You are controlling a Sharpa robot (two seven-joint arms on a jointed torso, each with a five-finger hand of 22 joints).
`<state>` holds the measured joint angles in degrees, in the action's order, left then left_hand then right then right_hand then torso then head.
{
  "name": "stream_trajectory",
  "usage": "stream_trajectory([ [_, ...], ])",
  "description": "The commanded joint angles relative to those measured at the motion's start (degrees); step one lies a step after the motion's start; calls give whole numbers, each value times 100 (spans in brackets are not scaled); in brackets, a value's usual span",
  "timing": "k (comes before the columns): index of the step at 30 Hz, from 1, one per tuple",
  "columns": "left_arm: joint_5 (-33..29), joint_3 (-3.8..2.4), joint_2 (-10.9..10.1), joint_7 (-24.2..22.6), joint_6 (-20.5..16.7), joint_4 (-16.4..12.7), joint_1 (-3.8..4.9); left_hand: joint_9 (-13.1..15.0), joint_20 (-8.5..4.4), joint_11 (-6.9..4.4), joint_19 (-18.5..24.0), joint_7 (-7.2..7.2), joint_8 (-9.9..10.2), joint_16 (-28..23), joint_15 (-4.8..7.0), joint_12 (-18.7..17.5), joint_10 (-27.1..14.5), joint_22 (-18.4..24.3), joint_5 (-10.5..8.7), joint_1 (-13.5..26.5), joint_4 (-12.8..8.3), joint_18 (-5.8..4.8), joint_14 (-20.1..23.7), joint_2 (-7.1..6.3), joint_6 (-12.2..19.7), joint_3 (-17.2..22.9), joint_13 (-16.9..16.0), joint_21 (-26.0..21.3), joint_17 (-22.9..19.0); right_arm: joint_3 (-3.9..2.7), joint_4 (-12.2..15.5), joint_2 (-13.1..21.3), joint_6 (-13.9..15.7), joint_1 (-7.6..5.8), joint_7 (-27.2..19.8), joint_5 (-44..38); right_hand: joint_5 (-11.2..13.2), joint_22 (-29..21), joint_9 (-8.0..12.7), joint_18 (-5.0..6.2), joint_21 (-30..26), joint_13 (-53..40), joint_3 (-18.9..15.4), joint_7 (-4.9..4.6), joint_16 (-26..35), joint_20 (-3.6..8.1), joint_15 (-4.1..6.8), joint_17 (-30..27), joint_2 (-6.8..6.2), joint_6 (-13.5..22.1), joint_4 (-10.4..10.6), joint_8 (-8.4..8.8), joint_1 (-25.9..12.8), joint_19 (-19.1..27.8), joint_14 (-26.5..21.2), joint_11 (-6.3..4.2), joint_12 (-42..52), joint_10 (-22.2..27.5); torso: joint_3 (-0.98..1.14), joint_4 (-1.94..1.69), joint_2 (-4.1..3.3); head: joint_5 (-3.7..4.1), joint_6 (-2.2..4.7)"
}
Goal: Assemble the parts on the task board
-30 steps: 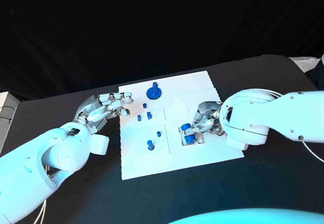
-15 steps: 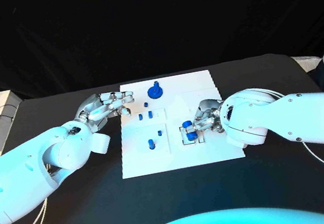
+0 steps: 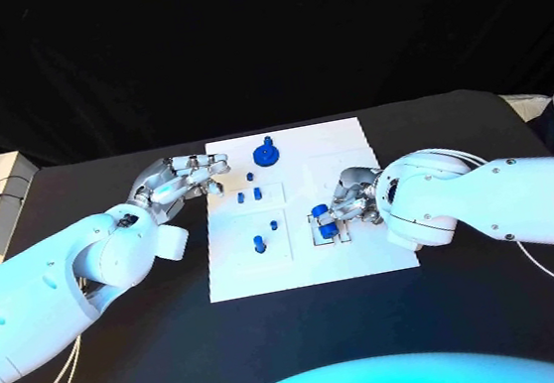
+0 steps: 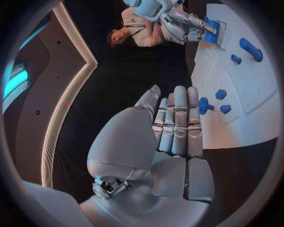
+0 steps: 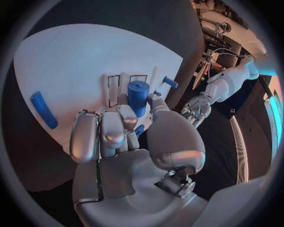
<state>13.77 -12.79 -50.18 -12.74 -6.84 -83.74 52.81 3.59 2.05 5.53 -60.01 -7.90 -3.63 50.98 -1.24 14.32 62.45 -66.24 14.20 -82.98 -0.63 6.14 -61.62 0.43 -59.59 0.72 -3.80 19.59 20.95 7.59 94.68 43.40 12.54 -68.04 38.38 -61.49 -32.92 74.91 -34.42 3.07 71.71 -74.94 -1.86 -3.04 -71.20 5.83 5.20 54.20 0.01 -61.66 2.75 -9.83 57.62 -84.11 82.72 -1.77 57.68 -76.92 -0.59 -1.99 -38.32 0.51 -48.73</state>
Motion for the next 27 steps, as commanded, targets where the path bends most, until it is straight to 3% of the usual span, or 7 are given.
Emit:
stream_trajectory([
  [1,-29,-4,4,-20,92,-20,-1,9,-4,-3,-30,-14,-23,-36,-47,20,-30,-8,33,17,38,-21,-2,16,3,10,4,-38,-2,35,21,-23,-191,57,8,-43,28,1013,7,-4,-25,-41,272,-2,22,13,3,-8,117,-55,-302,21,78,-245,-29,3,-24,32,-3,-3,3,-7,-9],
  [27,-29,-4,4,-14,103,-12,-1,9,-2,0,-46,-14,-24,-38,-49,19,-41,-18,34,6,61,-20,-2,15,6,2,5,-77,-5,35,160,18,138,93,-13,-235,-19,1019,10,-8,-3,-38,261,14,8,19,10,18,125,-83,-275,13,112,-253,-24,-9,-13,16,0,1,4,-51,-48],
])
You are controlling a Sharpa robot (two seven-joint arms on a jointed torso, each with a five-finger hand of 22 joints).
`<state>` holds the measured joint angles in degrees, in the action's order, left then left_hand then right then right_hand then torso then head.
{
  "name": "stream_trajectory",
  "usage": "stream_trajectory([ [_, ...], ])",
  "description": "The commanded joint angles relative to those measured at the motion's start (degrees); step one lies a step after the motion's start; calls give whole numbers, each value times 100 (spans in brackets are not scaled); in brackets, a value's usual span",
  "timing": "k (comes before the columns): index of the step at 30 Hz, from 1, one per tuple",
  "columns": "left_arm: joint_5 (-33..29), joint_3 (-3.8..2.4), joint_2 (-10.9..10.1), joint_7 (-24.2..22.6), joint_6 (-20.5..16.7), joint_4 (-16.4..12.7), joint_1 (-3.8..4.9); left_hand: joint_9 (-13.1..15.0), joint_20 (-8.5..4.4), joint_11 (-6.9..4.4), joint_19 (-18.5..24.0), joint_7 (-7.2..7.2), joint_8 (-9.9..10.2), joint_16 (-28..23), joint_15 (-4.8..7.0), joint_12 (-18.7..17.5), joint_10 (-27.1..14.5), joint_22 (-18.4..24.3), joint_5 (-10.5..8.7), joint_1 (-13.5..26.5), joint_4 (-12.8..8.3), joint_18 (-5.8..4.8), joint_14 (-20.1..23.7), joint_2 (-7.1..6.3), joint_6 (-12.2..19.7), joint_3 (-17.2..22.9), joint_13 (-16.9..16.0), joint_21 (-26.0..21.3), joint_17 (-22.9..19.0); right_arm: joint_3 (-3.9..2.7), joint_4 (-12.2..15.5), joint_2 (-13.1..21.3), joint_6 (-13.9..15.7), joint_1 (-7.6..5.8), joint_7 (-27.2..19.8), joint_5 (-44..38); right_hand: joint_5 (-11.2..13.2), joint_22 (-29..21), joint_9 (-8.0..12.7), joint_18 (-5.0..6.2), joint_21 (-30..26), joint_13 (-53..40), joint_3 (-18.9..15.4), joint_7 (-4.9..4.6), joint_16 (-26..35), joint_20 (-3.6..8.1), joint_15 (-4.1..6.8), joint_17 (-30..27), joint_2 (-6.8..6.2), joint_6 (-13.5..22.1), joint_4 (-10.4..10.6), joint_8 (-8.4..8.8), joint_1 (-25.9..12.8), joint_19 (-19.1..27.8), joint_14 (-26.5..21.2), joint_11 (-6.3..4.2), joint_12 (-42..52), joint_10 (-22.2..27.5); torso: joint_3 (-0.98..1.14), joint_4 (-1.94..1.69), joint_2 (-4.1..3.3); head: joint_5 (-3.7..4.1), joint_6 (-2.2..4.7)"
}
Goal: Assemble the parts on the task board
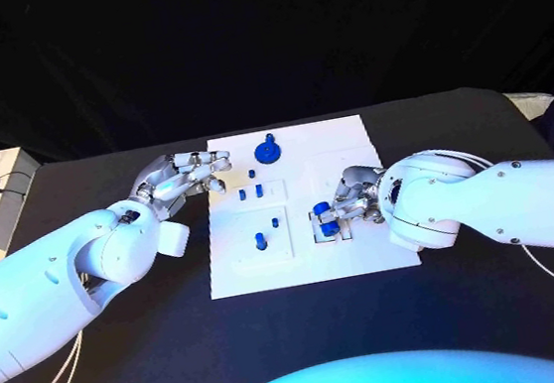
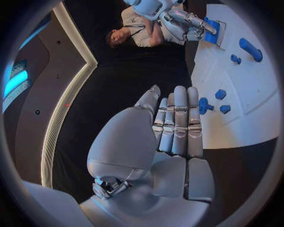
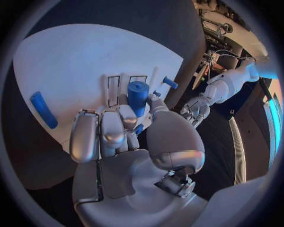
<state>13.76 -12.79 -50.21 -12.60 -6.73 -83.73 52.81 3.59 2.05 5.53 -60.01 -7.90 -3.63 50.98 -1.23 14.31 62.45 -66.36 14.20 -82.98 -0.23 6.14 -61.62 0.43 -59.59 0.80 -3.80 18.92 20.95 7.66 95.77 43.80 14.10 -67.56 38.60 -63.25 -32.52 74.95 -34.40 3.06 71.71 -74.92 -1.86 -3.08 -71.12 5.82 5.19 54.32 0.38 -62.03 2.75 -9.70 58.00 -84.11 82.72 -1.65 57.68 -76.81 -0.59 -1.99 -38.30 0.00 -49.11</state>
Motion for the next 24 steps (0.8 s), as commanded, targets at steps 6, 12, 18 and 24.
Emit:
stream_trajectory([
  [6,-28,-4,8,-26,96,-12,-1,9,-2,0,-47,-14,-24,-38,-49,19,-41,-5,34,6,21,-20,-2,15,6,-7,5,-10,-5,27,88,-8,34,49,-38,-92,-72,1016,11,-8,1,-39,259,18,-3,21,13,13,83,-51,-271,1,75,-255,-24,-21,-15,4,2,3,-4,-39,-8],
  [12,-28,-4,8,-23,99,-10,-1,9,-2,0,-47,-14,-24,-38,-49,19,-41,-5,34,6,21,-20,-2,15,6,-7,5,-10,-5,27,122,8,84,55,-38,-127,-84,1014,12,-8,-5,-35,261,20,0,22,13,12,82,-54,-266,2,76,-254,-26,-22,-21,6,0,-1,0,-50,-18],
  [18,-28,-4,8,-15,114,-9,-1,9,-2,0,-47,-14,-24,-38,-49,19,-41,-5,34,6,21,-20,-2,15,6,-7,5,-10,-5,26,171,24,114,64,-39,-147,-84,1014,12,-8,-5,-35,261,20,0,22,13,12,82,-54,-266,2,76,-254,-26,-22,-21,6,4,-2,-1,-63,-24],
  [24,-28,-4,9,-7,126,-8,-1,9,-1,6,-57,-12,-24,-38,-53,13,-63,-23,32,4,33,-21,2,16,9,-16,6,-40,-6,25,196,33,108,70,-39,-153,-95,1017,10,-10,7,-35,261,23,-4,24,16,23,76,-63,-257,-1,76,-257,-24,-25,-16,0,1,3,-2,-64,-28],
])
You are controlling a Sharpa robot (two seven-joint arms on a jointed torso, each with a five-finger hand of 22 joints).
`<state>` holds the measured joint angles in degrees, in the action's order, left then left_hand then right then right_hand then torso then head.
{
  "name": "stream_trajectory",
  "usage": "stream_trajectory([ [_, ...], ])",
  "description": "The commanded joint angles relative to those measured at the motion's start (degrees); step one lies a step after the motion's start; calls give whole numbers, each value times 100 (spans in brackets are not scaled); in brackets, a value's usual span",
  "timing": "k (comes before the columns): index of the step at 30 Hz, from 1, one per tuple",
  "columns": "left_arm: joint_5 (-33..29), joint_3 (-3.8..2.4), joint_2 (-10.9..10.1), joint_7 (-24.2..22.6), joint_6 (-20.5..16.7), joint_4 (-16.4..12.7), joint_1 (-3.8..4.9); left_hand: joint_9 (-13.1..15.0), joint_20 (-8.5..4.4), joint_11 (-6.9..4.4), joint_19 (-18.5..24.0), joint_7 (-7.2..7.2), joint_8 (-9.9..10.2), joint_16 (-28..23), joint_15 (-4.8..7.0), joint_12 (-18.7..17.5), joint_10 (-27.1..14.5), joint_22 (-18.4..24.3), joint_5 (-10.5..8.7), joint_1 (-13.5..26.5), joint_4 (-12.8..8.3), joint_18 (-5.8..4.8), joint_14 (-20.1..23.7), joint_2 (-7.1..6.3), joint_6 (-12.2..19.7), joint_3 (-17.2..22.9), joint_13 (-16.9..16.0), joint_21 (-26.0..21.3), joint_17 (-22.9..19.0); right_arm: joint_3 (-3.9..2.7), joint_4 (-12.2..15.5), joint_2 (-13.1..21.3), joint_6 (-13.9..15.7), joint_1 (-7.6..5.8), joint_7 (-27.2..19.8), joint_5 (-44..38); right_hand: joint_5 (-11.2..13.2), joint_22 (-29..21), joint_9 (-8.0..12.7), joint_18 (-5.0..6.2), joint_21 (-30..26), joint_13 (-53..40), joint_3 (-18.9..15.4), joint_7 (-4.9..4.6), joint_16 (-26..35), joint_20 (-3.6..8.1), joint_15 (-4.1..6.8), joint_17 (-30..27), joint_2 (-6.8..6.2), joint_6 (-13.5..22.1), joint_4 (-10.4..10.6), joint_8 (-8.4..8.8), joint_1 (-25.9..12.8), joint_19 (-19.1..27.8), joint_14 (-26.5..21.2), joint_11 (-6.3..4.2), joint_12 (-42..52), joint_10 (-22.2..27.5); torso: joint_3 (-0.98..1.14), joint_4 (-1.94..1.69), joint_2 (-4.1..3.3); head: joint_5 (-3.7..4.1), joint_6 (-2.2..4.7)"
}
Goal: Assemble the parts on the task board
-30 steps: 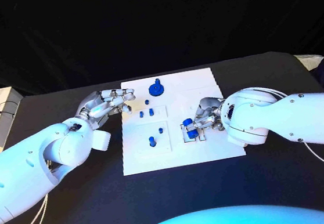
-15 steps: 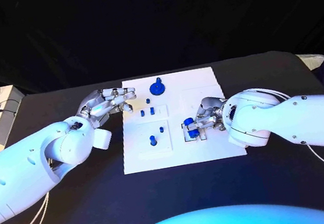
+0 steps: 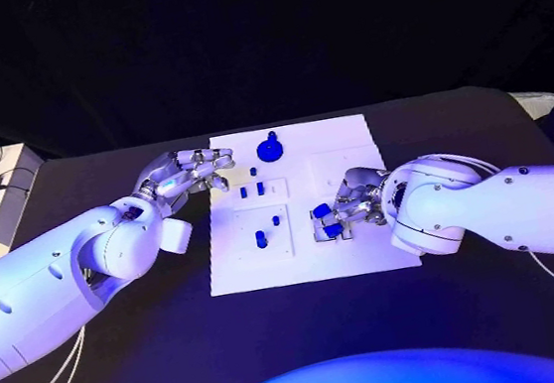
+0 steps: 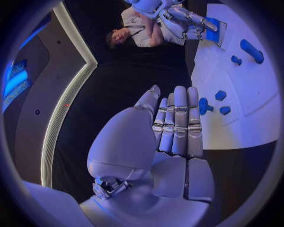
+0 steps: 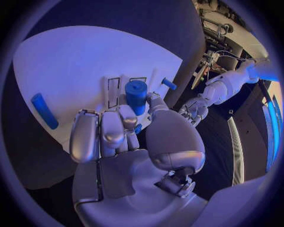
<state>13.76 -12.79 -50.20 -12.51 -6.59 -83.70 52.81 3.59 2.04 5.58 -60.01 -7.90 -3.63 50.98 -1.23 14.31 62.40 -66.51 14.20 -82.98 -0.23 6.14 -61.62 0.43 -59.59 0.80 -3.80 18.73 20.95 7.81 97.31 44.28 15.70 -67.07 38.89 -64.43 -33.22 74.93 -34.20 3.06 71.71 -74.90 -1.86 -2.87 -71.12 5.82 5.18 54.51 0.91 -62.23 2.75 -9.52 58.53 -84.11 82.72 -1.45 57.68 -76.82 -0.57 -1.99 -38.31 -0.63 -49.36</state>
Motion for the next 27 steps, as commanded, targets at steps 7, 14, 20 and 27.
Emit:
stream_trajectory([
  [7,-28,-4,4,-10,114,-13,-1,9,-1,1,-57,-12,-24,-38,-53,13,-58,-9,32,4,33,-21,2,16,9,-16,6,-22,-6,10,39,-11,-81,24,-66,-30,-22,1018,-12,-10,3,-34,253,5,1,25,17,2,9,-47,-241,-21,15,-257,-26,-45,-23,3,-3,1,0,-2,-13],
  [14,-28,-4,2,-5,116,-16,-1,9,-1,1,-57,-12,-24,-38,-53,13,-58,-9,32,4,33,-21,2,16,9,-16,6,-22,-6,10,-48,-35,-107,24,-61,-27,-18,1018,-12,-10,2,-34,249,3,2,25,17,4,8,-45,-220,-19,5,-256,-25,-45,-23,3,-5,2,4,0,-8],
  [20,-28,-4,-3,0,112,-18,-1,9,-1,1,-57,-12,-24,-38,-53,13,-58,-9,32,4,33,-21,2,16,9,-16,6,-22,-6,9,-102,-52,-194,24,-56,-12,763,1014,4,-7,-15,-34,70,-17,11,15,0,2,-145,-45,-77,-5,-135,-251,-27,-23,-31,11,-3,1,-2,-2,-14],
  [27,-28,-4,-6,3,109,-19,-1,8,1,4,-63,-16,-23,-38,-54,22,-66,-20,31,7,40,-21,3,17,18,-26,4,-40,-7,9,-122,-66,-188,24,-61,11,1356,1011,59,1,-32,-20,-117,-17,27,-2,-1,-1,-425,-49,425,15,-155,-250,-25,4,-49,22,-5,-1,1,1,-18],
])
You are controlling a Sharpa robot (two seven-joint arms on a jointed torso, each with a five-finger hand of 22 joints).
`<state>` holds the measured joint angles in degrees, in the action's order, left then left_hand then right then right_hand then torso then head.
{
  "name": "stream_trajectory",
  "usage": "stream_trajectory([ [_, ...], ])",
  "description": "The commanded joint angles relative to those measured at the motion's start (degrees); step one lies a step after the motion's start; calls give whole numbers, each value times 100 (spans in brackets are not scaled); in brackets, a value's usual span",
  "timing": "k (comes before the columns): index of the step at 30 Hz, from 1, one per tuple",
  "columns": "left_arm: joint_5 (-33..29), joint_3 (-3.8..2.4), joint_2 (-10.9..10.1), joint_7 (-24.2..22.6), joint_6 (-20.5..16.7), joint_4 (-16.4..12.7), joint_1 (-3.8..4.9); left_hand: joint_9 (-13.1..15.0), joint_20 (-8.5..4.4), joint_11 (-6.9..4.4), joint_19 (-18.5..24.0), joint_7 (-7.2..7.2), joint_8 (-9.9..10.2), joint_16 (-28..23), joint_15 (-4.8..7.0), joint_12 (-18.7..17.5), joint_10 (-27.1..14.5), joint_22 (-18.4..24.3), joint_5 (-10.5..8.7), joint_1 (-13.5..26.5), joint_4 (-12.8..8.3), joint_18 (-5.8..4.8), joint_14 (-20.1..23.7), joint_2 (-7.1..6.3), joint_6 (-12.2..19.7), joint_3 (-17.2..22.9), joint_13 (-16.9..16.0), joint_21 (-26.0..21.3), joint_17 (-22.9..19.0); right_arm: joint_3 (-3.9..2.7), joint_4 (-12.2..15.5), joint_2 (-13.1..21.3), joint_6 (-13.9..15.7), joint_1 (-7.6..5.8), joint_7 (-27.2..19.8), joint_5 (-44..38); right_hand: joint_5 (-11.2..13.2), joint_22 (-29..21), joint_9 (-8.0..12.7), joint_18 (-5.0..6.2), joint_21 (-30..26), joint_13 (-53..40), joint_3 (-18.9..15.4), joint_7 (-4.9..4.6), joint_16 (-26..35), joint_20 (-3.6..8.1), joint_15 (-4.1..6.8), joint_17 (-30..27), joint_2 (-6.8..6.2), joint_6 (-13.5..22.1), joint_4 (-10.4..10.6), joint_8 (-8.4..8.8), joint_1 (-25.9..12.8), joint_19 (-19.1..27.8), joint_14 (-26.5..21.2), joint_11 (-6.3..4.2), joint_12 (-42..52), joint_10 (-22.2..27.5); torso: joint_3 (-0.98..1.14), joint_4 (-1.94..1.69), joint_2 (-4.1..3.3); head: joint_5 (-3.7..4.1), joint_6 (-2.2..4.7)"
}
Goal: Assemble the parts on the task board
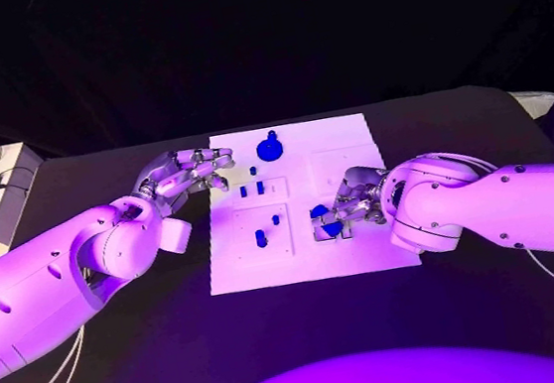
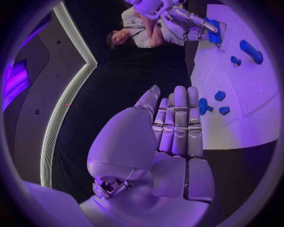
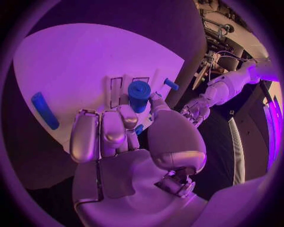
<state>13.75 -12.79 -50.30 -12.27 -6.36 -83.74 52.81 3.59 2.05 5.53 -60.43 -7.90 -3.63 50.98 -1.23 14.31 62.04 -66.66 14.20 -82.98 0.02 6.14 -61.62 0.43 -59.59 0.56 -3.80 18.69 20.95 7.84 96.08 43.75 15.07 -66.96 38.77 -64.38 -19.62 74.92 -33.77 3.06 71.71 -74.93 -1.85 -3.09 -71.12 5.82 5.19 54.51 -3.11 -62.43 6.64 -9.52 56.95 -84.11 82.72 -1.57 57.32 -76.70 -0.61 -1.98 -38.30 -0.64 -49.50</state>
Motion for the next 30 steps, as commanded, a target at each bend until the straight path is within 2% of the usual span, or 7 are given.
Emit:
stream_trajectory([
  [1,-27,-4,3,-20,86,-16,-1,9,1,9,-20,-16,-23,-38,-55,22,-30,-5,31,7,16,-20,3,17,18,-1,4,-36,-7,6,1,-14,-112,13,-50,9,100,1013,21,1,-34,-15,-192,-5,27,-1,-10,3,-25,-27,87,15,6,-250,-26,4,-14,10,-1,-2,-1,2,-5],
  [2,-27,-4,3,-19,86,-16,-1,9,1,9,-20,-16,-23,-38,-55,22,-30,-5,31,7,16,-20,3,17,18,-1,4,-36,-7,6,-1,-15,-99,13,-51,11,139,1013,26,1,-33,-9,-208,-2,27,-1,-6,6,-48,-27,167,13,24,-251,-24,11,-22,12,0,-3,-1,2,-5],
  [3,-27,-4,3,-19,85,-15,-1,9,1,9,-20,-16,-23,-38,-55,22,-30,-5,31,7,16,-20,3,17,18,-1,4,-36,-7,6,-4,-16,-80,13,-52,13,287,1014,30,0,-32,-9,-192,-6,28,-1,-11,9,-87,-26,295,11,7,-252,-25,4,-17,10,0,-2,0,7,2],
  [7,-27,-4,3,-18,84,-13,-1,9,1,9,-20,-16,-23,-38,-55,22,-30,-5,31,7,16,-20,3,17,18,-1,4,-36,-7,6,-8,-18,-41,13,-57,23,513,1015,36,0,-23,-3,-114,-4,28,0,-10,20,-227,-25,695,3,-33,-252,-25,4,-15,7,0,0,2,12,4],
  [11,-27,-4,5,-17,83,-12,-1,9,2,10,-25,-17,-24,-39,-56,25,-34,-8,33,11,25,-19,1,20,22,-6,4,-47,-8,6,3,-11,-10,13,-72,36,613,1016,39,-1,-22,-2,-90,-5,27,0,-11,28,-319,-23,946,-1,-114,-251,-23,3,-17,9,1,1,1,11,10],
  [21,-27,-3,10,-16,79,-3,-1,9,2,10,-25,-17,-24,-39,-56,25,-34,-8,33,11,25,-19,1,20,22,-6,4,-47,-8,6,85,58,88,14,-139,37,800,1017,44,-2,-13,3,-42,-4,25,0,-11,37,-386,-27,999,-2,-485,-253,-21,2,-26,9,3,-9,2,19,30],
  [30,-27,-3,15,-18,81,6,-2,9,2,10,-25,-17,-24,-39,-56,25,-34,-8,33,11,25,-19,1,20,22,-6,4,-47,-8,-10,247,280,191,14,-228,0,789,1024,37,-5,14,-3,-17,4,14,2,-8,55,-376,-40,997,-13,-511,-260,-17,-3,-12,-6,4,4,5,-7,39],
])
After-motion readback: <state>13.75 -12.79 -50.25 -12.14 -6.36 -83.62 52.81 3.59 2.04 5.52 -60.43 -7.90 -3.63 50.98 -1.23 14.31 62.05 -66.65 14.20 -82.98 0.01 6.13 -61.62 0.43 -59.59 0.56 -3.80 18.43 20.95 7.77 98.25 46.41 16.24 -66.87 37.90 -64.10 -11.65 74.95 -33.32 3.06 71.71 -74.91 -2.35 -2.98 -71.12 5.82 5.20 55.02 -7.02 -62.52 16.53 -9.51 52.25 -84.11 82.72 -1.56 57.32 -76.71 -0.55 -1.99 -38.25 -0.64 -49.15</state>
